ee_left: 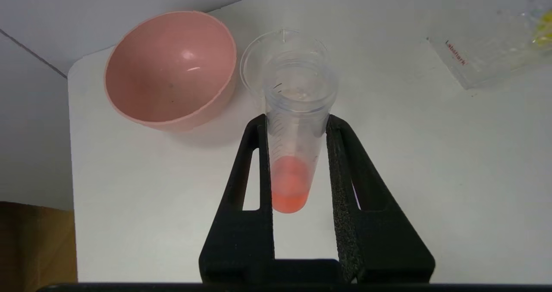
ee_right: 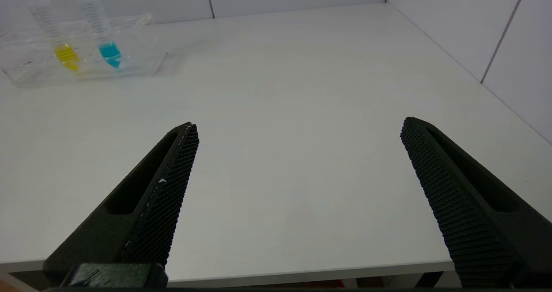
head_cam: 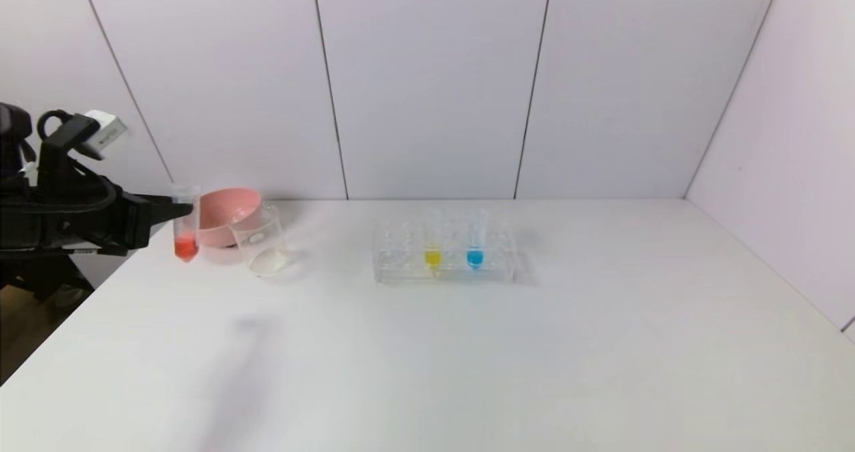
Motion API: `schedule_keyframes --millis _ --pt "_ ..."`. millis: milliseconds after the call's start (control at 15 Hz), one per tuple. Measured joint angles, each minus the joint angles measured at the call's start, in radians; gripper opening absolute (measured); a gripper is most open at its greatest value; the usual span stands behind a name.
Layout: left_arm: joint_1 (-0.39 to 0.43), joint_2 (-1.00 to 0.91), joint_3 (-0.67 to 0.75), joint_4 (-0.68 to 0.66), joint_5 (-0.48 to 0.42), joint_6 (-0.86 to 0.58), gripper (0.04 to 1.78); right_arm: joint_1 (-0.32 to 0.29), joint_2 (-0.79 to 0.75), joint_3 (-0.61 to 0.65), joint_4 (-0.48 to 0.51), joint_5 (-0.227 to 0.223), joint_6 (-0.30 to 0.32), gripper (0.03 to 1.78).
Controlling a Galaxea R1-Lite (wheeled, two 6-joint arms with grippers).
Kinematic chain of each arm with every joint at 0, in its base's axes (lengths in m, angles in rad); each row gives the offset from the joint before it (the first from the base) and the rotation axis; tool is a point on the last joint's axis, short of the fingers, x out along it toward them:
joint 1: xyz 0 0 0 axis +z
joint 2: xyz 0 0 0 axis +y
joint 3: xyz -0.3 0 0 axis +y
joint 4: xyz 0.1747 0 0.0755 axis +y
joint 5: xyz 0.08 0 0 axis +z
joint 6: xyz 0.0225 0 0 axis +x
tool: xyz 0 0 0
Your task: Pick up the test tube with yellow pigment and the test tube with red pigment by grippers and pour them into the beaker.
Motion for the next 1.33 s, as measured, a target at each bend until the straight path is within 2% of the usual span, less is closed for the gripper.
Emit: schedule_keyframes --millis 200,333,733,933,1333 --pt "-0.001 0.106 -0.09 0.025 0.052 0.169 0.41 0.001 0.0 0.0 0.0 0.0 0.0 1.71" --pt "-0.007 0.153 -0.163 0.105 0.083 0.247 0.41 0.001 0.0 0.0 0.0 0.0 0.0 1.71" --pt "-0.048 0.254 -0.401 0.331 0.169 0.331 0.41 0.0 0.0 0.0 0.0 0.0 0.0 1.71" --pt "-0.079 0.277 -0.528 0.49 0.195 0.352 0.41 0.001 0.0 0.0 0.0 0.0 0.0 1.71" --pt "-0.14 0.312 -0.784 0.827 0.327 0.434 0.41 0.0 0.0 0.0 0.0 0.0 0.0 1.71"
